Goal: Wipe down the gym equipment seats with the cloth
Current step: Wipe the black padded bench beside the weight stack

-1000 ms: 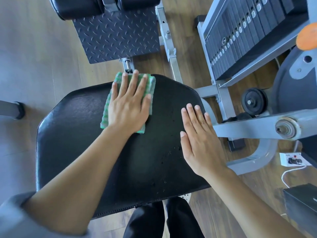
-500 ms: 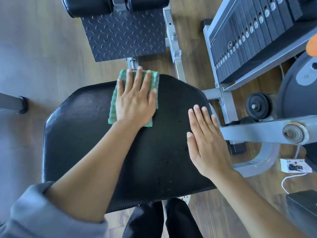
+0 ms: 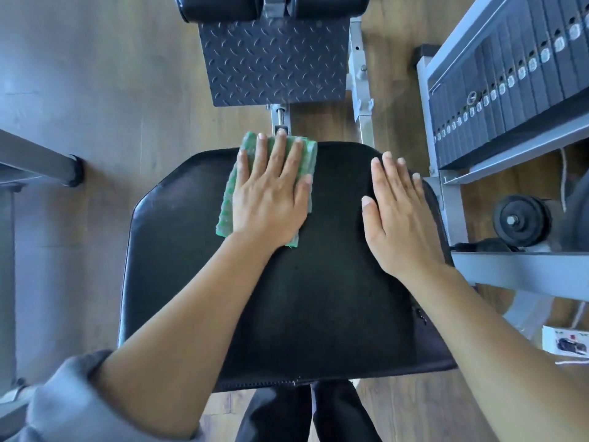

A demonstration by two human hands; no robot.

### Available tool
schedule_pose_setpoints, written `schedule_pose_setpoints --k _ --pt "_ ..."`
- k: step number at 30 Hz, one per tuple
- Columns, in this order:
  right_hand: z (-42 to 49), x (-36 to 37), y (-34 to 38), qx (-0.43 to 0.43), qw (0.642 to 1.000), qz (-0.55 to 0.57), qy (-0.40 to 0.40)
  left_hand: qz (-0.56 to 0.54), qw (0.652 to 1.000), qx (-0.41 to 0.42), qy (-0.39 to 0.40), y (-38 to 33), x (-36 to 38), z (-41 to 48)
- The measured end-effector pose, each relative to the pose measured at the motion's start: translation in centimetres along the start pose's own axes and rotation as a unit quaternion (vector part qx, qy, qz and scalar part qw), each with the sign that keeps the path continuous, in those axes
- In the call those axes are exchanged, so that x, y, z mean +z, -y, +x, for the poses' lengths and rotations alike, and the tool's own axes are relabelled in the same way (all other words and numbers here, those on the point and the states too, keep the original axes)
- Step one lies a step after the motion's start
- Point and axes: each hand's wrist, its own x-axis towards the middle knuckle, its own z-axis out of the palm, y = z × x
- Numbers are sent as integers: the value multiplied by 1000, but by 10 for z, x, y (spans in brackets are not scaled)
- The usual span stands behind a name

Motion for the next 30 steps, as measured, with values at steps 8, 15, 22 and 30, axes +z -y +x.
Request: schedule_pose_setpoints --k 8,15,22,30 --pt "0 13 4 -14 999 -37 -1 31 997 -67 -3 71 -17 -35" --pt "0 14 4 -16 999 -43 -3 8 1000 25 -4 33 -5 -20" --pt "0 16 4 -15 999 -42 -12 23 996 -88 -7 71 -17 -18" --pt "1 16 5 -18 999 -35 -18 5 998 60 12 34 -7 -47"
